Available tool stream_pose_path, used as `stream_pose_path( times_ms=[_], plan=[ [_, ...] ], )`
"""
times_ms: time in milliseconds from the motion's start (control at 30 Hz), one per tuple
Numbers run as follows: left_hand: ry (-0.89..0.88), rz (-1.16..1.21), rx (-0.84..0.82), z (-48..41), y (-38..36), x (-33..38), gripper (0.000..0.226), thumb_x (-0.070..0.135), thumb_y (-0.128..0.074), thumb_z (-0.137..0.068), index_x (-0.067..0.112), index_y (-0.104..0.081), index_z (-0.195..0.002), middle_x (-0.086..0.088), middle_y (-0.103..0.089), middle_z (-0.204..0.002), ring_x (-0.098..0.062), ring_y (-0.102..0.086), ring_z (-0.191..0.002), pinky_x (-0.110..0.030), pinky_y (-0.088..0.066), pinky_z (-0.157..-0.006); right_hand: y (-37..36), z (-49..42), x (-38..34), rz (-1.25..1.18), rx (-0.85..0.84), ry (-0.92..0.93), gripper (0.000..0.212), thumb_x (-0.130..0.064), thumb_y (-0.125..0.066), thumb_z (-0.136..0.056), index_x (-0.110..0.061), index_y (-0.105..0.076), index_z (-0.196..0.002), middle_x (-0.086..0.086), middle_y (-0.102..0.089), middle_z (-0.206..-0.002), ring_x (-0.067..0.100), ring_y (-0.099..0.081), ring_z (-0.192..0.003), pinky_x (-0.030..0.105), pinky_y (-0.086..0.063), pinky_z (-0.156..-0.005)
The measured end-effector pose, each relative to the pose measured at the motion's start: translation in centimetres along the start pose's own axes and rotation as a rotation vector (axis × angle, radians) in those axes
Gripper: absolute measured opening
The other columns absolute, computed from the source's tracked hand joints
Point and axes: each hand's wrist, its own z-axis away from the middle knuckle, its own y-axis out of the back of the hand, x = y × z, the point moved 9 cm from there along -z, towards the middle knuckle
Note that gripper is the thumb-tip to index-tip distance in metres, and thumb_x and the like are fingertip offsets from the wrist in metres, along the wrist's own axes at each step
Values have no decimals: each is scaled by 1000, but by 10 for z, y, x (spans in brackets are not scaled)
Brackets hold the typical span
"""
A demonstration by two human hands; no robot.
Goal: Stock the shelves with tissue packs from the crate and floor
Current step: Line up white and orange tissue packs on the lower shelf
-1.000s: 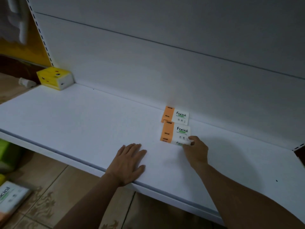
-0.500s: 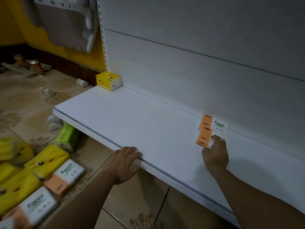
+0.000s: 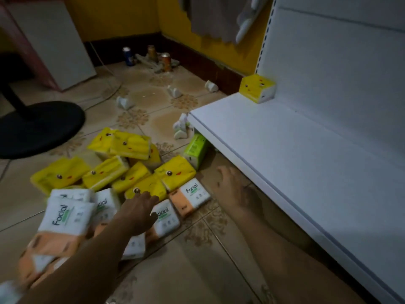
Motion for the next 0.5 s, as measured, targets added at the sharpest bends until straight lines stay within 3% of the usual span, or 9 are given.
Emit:
stream_pose_path(
  times_ms=[133, 300, 400, 500],
  plan=[
    [-102, -32, -123, 5, -40, 15, 54, 34, -46, -91, 21, -30, -142, -4, -39, -141, -21, -39, -127, -33, -36, -103, -89, 13, 12, 27, -320, -56, 56, -16, -58, -82, -12, -40, -135, 11, -38, -137, 28, -37, -124, 36, -36, -102],
    [-83, 76, -97, -17, -43, 38, 54, 41, -48, -90, 24, -32, -139, -4, -41, -140, -21, -38, -127, -34, -35, -102, -123, 9, 33, 79, -413, -136, 83, -21, -60, -84, -24, -9, -149, 10, -4, -156, 31, -12, -141, 43, -22, -113],
    [15, 279, -162, -22, -61, 45, 62, 46, -49, -89, 24, -26, -142, -6, -39, -142, -23, -36, -128, -36, -34, -104, -137, 11, 46, -40, -468, -174, 87, -21, -63, -83, -30, -7, -149, 11, -17, -153, 29, -22, -138, 41, -27, -111],
    [87, 398, -178, -24, -73, 47, 64, 47, -50, -88, 26, -24, -143, -6, -36, -144, -23, -33, -131, -38, -31, -108, -132, 17, 63, -72, -467, -201, 79, -18, -64, -81, -26, -22, -147, 8, -43, -138, 24, -43, -124, 40, -39, -104]
  ],
)
